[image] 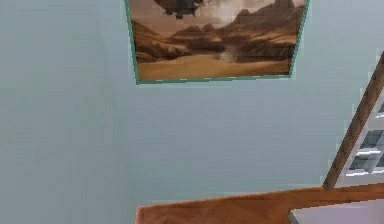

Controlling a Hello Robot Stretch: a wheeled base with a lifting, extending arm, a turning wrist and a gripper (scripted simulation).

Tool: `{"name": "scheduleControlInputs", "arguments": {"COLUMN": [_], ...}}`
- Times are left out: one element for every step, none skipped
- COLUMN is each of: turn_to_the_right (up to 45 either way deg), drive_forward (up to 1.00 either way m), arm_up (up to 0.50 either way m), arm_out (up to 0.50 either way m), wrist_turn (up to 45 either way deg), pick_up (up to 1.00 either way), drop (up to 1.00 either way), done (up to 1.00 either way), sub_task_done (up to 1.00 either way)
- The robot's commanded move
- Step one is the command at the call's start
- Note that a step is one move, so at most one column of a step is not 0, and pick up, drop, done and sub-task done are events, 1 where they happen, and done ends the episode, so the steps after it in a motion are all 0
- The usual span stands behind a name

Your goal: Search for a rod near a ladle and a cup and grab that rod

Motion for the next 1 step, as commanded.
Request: {"name": "scheduleControlInputs", "arguments": {"turn_to_the_right": [0.0], "drive_forward": [0.0], "arm_up": [0.0], "arm_out": [0.0], "wrist_turn": [0.0], "pick_up": [0.0], "drop": [0.0], "done": [1.0], "sub_task_done": [0.0]}}
